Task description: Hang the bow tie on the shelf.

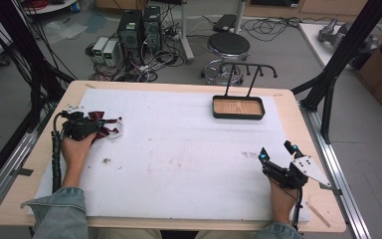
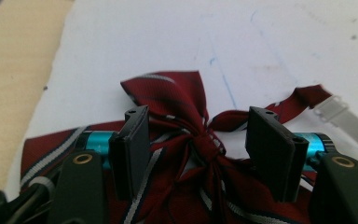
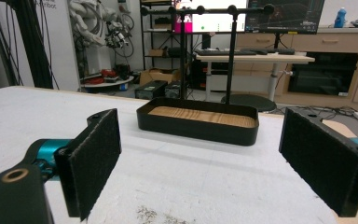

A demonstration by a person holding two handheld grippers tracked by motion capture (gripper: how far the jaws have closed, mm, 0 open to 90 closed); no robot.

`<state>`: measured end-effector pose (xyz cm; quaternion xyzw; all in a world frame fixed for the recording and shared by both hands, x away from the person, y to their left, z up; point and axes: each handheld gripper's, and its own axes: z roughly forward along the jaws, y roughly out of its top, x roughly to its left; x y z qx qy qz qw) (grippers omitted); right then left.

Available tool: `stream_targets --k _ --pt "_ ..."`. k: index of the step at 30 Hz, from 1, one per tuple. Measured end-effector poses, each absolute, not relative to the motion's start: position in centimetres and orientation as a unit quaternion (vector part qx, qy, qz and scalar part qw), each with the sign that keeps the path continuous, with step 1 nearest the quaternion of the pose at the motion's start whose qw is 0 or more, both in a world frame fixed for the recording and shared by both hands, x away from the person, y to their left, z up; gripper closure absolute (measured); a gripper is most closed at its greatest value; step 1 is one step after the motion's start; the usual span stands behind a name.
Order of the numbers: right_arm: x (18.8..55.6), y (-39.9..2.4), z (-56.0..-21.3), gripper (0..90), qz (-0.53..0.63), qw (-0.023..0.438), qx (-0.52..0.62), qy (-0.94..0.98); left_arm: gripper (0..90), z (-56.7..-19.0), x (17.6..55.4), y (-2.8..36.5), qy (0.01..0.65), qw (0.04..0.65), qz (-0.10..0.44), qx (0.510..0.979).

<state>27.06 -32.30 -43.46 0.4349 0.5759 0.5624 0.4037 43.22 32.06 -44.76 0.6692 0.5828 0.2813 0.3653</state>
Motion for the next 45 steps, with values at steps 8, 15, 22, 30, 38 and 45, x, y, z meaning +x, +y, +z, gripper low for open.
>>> stream_targets --k 8,15,22,30,38,45 --pt "27.1 -32.3 -43.5 11.8 0.561 0.406 0.432 0.577 54.3 -44.9 43.6 32.0 0.600 0.345 0.272 0.668" --pt "27.1 -32.3 -43.5 11.8 0.562 0.404 0.434 0.577 72.3 -44.8 43.4 31.8 0.582 0.349 0.269 0.683" --pt "27.1 -32.3 -43.5 11.9 0.562 0.405 0.432 0.578 73.0 -43.5 42.8 30.5 0.529 0.411 0.274 0.690" --pt "27.2 -32.4 -43.5 11.8 0.563 0.402 0.434 0.577 73.1 -41.1 41.7 28.1 0.450 0.486 0.279 0.695" --pt "27.2 -32.5 -43.5 11.8 0.569 0.394 0.439 0.573 73.1 -37.1 40.8 23.3 0.373 0.531 0.280 0.707" --pt "27.3 -32.6 -43.5 11.8 0.571 0.394 0.437 0.573 73.1 -34.5 41.0 18.2 0.308 0.566 0.277 0.713"
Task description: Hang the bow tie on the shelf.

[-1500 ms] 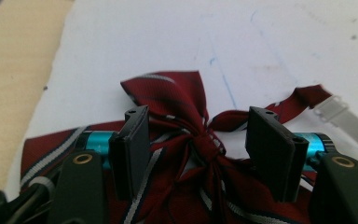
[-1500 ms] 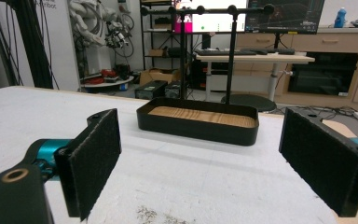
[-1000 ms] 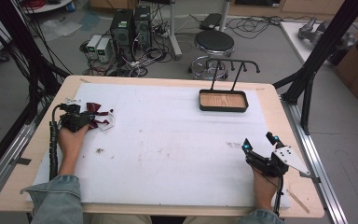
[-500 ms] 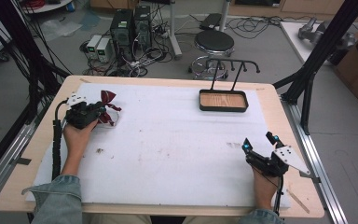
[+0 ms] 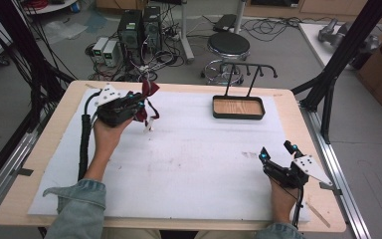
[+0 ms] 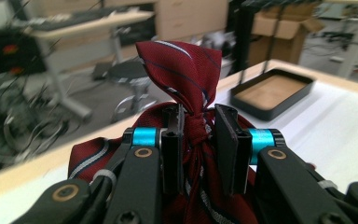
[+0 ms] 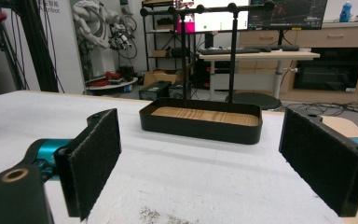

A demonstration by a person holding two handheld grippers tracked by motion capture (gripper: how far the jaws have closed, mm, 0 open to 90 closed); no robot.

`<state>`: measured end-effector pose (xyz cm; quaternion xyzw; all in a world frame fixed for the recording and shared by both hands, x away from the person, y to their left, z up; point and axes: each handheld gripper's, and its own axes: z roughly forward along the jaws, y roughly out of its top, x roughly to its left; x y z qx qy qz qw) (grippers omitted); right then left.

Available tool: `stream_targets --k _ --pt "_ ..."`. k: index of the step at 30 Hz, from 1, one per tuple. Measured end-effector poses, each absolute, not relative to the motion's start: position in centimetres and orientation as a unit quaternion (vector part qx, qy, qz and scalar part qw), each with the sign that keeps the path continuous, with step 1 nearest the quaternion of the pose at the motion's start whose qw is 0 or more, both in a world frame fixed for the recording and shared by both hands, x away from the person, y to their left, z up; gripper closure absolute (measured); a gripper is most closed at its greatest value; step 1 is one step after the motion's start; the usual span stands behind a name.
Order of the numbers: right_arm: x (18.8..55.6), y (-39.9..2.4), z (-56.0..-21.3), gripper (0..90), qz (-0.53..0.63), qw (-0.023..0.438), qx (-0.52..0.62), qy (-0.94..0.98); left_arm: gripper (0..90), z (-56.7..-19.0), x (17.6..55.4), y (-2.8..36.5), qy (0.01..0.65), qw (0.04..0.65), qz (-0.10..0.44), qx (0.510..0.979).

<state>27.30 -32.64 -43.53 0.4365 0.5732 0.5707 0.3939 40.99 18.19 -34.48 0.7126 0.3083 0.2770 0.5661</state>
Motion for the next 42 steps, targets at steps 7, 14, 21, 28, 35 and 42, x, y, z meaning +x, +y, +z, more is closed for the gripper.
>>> stream_targets --k 7,14,21,28,35,42 --pt "27.3 -32.7 -43.6 11.8 0.573 0.389 0.438 0.573 73.1 -32.7 42.8 13.2 0.264 0.577 0.275 0.722" --pt "27.4 -32.7 -43.6 11.8 0.576 0.386 0.437 0.573 73.1 -32.1 44.9 8.3 0.240 0.570 0.280 0.734" --pt "27.4 -32.7 -43.6 11.8 0.579 0.384 0.437 0.572 73.1 -32.1 46.8 4.4 0.226 0.565 0.282 0.742" --pt "27.4 -32.7 -43.6 11.8 0.581 0.382 0.436 0.572 73.0 -31.7 48.4 1.3 0.206 0.560 0.289 0.749" --pt "27.4 -32.8 -43.6 11.8 0.581 0.379 0.439 0.571 73.0 -31.2 49.9 -0.8 0.217 0.572 0.306 0.730" --pt "27.5 -32.8 -43.6 11.8 0.582 0.378 0.439 0.571 73.1 -31.5 51.2 -1.3 0.230 0.596 0.308 0.705"
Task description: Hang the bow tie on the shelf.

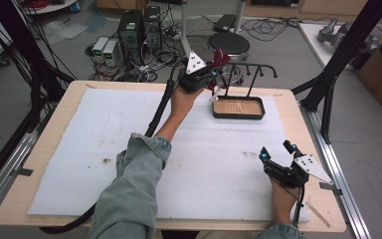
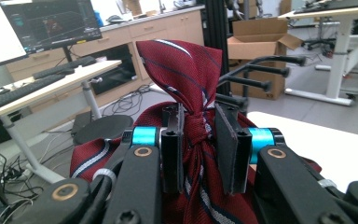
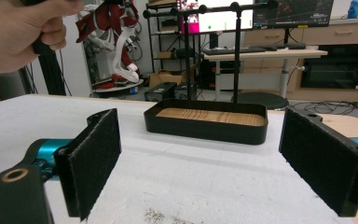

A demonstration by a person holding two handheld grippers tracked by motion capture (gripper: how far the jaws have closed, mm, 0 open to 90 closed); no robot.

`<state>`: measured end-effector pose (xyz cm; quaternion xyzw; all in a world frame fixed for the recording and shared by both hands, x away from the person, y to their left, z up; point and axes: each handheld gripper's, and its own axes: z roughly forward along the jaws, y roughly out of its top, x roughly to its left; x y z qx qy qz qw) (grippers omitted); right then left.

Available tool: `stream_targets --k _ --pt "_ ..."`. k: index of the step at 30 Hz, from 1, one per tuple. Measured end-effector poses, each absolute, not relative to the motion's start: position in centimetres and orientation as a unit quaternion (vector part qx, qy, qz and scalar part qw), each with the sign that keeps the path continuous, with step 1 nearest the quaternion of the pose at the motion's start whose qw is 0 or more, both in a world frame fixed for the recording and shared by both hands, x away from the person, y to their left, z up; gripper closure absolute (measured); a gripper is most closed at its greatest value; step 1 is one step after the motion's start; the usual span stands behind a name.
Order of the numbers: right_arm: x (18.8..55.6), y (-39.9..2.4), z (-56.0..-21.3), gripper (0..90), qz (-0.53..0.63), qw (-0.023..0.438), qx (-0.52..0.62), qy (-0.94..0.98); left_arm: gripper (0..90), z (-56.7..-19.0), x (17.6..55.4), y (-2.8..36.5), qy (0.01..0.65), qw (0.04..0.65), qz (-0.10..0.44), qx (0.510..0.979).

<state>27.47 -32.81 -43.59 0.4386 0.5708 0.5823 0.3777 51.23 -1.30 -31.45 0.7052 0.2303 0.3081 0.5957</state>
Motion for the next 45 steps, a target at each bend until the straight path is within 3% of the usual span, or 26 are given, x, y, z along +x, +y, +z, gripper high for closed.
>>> stream_targets --k 9,18,45 --pt "27.6 -32.9 -43.6 11.8 0.583 0.378 0.437 0.571 73.1 -32.5 52.1 -2.0 0.238 0.629 0.295 0.679" --pt "27.6 -32.9 -43.6 11.8 0.585 0.375 0.438 0.570 73.1 -32.9 52.8 -2.7 0.246 0.629 0.323 0.663" --pt "27.6 -32.9 -43.6 11.8 0.588 0.370 0.436 0.572 73.0 -34.7 54.5 -2.3 0.252 0.638 0.329 0.649"
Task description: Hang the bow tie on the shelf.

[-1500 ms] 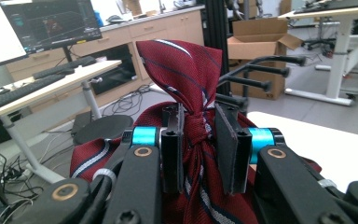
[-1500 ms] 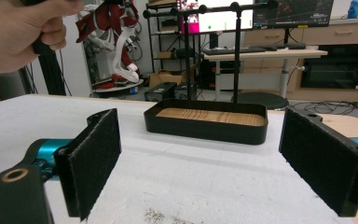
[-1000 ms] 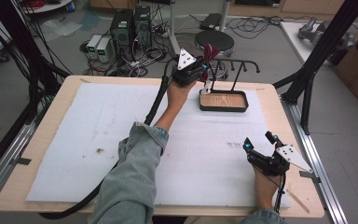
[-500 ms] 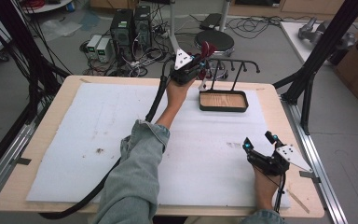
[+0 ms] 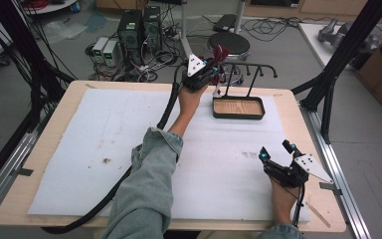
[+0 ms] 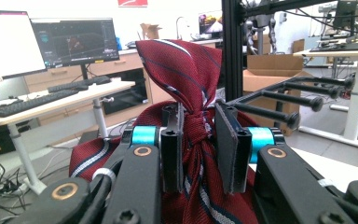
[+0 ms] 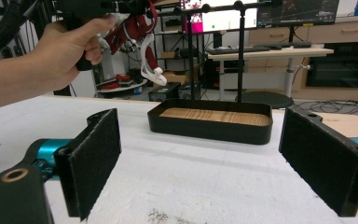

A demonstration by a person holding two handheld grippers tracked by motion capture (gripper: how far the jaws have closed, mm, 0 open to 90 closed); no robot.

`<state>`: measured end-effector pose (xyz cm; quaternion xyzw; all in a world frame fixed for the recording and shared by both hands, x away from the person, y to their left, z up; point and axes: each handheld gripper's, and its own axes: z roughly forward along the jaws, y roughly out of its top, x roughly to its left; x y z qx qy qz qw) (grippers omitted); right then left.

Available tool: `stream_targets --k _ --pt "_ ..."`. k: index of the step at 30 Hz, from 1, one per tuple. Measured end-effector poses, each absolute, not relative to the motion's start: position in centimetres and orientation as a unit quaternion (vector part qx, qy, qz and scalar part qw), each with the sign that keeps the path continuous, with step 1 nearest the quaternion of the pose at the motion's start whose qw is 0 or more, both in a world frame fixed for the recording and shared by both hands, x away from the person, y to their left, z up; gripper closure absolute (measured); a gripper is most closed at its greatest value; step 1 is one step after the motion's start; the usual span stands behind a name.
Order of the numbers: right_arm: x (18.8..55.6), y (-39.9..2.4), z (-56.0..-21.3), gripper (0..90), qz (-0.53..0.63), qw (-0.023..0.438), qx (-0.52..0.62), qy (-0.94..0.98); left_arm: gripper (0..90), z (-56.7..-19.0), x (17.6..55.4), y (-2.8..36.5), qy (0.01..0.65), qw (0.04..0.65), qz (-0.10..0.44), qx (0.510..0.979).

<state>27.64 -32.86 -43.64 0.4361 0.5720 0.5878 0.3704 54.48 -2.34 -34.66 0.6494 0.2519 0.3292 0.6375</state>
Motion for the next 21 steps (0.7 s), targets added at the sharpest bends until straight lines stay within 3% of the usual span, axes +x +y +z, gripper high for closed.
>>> stream_targets --k 21 --pt "27.6 -32.8 -43.6 11.8 0.586 0.371 0.434 0.574 71.0 -36.6 55.0 -2.4 0.256 0.589 0.318 0.697"
